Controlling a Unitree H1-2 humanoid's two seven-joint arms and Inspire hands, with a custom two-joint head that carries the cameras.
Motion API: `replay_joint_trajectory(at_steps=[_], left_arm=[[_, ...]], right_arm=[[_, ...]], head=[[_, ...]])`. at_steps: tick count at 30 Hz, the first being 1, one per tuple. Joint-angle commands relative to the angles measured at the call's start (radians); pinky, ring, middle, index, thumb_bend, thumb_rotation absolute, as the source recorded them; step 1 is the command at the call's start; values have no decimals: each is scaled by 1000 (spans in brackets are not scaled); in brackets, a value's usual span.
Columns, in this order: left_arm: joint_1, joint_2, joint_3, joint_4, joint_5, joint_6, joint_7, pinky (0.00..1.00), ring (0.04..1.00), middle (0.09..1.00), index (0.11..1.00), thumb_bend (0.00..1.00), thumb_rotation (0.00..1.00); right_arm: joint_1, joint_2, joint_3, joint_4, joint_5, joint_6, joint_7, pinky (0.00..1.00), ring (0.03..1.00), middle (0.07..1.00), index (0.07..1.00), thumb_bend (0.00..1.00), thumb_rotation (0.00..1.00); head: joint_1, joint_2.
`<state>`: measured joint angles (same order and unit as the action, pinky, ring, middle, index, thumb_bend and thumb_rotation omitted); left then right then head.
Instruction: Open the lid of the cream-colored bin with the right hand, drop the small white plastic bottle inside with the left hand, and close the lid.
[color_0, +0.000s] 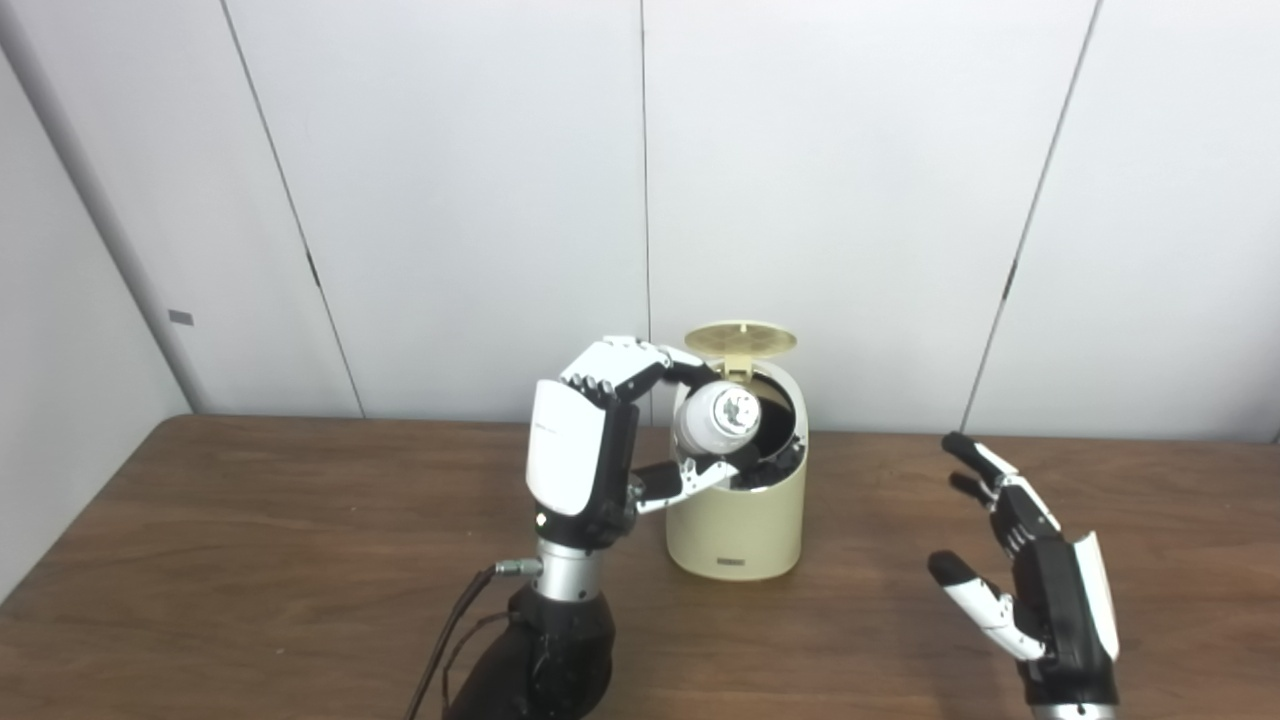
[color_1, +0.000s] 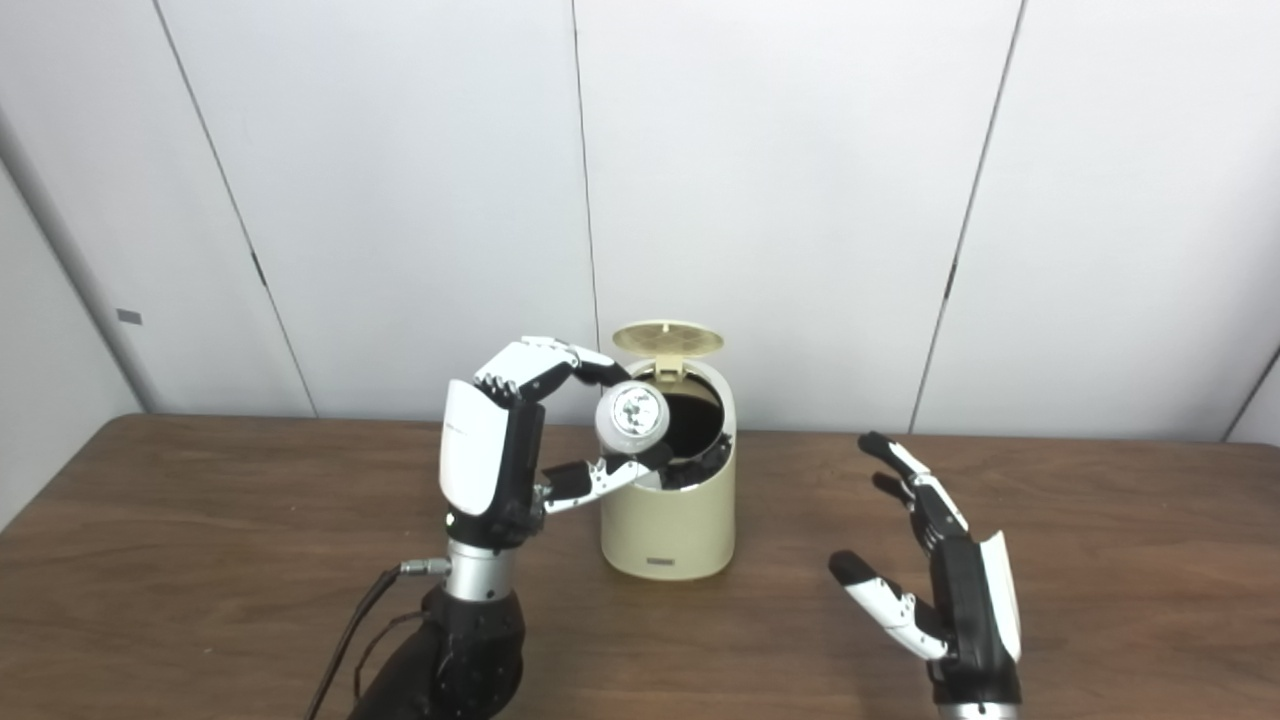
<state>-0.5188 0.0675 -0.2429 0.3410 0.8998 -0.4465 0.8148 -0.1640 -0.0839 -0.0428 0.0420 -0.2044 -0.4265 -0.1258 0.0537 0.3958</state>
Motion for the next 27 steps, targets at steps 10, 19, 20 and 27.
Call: replay_joint_trajectory(at_steps=[10,19,20,27], left_arm=[[-85,18,-50,78,-36,-23,80,323,420,516,480,502,0],[-112,36,-118,143,-68,-23,142,331,425,504,483,503,0],[-118,38,-132,153,-72,-23,153,335,431,501,480,504,0],[-154,41,-198,214,-102,-23,199,361,468,484,466,505,0]], right_arm=[[-39,-24,35,-20,5,-43,-50,798,869,863,824,676,688],[-38,-31,50,-10,7,-43,-69,817,878,863,812,682,678],[-36,-29,51,-13,5,-43,-69,814,877,861,802,684,681],[-23,-15,48,-31,-13,-42,-71,835,882,860,801,652,667]], head=[[-10,-3],[-20,-21],[-24,-23],[-33,-29]])
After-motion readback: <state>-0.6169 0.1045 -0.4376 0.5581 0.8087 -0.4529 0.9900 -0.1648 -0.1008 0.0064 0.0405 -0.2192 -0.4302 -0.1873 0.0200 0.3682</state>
